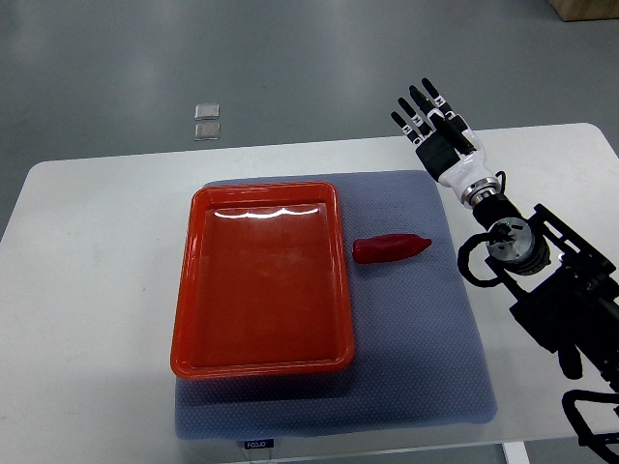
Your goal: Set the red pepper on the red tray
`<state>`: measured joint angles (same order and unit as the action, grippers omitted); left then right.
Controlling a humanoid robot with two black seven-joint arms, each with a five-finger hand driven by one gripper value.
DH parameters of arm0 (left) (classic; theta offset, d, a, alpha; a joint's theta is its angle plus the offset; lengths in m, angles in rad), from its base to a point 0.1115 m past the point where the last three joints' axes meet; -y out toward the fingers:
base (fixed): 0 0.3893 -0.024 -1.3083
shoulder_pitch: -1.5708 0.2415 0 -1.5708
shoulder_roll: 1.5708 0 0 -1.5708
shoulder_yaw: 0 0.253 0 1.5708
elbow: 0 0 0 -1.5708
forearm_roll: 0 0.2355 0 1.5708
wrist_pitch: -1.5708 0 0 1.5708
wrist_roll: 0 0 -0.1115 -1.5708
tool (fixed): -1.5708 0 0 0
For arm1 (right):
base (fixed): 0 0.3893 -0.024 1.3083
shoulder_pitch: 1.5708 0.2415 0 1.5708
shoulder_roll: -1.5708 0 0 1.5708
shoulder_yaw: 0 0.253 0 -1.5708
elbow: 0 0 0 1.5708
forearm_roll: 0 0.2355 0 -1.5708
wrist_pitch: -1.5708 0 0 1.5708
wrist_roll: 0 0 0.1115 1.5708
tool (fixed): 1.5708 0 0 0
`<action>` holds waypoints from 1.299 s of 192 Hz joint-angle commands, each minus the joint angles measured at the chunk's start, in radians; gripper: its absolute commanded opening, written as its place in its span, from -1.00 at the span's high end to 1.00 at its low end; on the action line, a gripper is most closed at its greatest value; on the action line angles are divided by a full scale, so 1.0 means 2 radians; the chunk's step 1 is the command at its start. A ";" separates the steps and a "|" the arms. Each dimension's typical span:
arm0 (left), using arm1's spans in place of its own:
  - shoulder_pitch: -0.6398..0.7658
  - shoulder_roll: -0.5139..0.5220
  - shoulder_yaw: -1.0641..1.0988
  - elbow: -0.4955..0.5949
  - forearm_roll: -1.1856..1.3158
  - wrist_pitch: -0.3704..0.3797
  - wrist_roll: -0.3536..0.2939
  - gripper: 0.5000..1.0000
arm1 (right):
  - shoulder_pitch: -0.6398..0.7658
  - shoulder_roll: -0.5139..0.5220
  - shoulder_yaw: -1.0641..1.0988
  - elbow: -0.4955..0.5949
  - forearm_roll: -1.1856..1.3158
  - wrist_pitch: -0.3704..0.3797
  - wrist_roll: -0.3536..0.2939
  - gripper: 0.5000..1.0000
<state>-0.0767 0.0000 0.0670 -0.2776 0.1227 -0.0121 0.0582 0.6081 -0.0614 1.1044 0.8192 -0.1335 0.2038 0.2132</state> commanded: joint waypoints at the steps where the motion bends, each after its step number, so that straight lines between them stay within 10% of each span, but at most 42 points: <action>1: 0.000 0.000 0.000 0.000 0.000 0.000 0.000 -1.00 | 0.000 0.000 0.000 0.000 0.000 0.000 0.000 -0.66; 52: -0.001 0.000 -0.001 0.000 0.000 0.001 0.000 -1.00 | 0.018 -0.010 -0.037 0.002 -0.025 0.016 -0.004 -0.67; 121: -0.001 0.000 0.000 0.000 0.001 0.001 0.000 -1.00 | 0.184 -0.183 -0.394 0.055 -0.314 0.117 -0.020 -0.66; 250: -0.005 0.000 0.000 0.000 0.001 0.001 0.000 -1.00 | 0.260 -0.183 -0.577 0.063 -0.406 0.022 -0.048 -0.64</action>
<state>-0.0875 0.0000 0.0685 -0.2777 0.1245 -0.0106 0.0584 1.1396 -0.4273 -0.0458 0.9451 -0.9471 0.2615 0.1276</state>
